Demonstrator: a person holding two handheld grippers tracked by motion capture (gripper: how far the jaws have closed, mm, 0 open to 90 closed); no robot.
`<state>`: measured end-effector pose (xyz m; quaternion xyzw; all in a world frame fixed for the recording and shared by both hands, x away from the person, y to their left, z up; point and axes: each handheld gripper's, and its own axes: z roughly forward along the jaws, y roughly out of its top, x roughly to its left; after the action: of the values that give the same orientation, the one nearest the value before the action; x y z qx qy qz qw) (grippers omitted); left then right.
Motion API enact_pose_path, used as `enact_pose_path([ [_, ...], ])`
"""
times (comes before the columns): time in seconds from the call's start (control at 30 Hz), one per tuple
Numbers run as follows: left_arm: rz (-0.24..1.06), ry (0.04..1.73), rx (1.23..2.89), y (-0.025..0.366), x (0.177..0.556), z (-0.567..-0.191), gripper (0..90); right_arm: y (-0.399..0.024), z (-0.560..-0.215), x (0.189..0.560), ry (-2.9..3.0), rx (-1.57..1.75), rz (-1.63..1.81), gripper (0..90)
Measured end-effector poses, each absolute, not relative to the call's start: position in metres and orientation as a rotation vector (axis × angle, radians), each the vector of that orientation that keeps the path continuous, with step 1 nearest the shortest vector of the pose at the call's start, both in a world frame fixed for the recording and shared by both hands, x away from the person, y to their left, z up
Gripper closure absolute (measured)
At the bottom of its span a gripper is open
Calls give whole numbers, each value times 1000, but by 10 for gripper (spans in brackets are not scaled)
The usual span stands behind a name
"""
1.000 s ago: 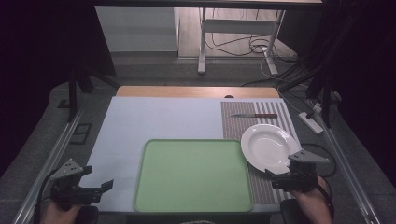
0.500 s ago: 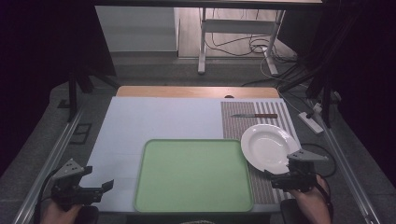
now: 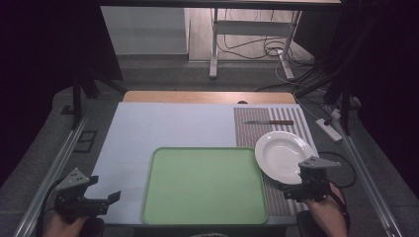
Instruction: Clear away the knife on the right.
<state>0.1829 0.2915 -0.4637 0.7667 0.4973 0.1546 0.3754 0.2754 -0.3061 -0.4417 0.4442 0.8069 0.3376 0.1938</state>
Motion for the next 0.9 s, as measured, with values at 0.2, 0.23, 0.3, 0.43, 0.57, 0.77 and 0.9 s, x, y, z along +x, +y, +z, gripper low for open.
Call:
enact_pose_path([
  [0.2, 395, 1271, 1959, 292, 183, -464, 29, -302, -438, 283, 2267, 1260, 973, 1],
  [0.23, 395, 1271, 1959, 292, 183, -464, 29, -302, -438, 283, 2267, 1260, 973, 1],
  [0.3, 394, 1271, 1957, 292, 183, -464, 29, -301, -438, 286, 2274, 1248, 967, 1],
  [0.43, 400, 1267, 1959, 292, 182, -464, 29, -300, -440, 291, 2270, 1234, 968, 1],
  [0.57, 405, 1272, 1959, 291, 182, -463, 27, -301, -443, 298, 2275, 1268, 963, 1],
  [0.77, 391, 1278, 1940, 293, 182, -463, 20, -304, -442, 306, 2263, 1267, 1002, 1],
  [0.9, 372, 1269, 1948, 292, 183, -463, 18, -306, -441, 312, 2257, 1266, 1025, 1],
])
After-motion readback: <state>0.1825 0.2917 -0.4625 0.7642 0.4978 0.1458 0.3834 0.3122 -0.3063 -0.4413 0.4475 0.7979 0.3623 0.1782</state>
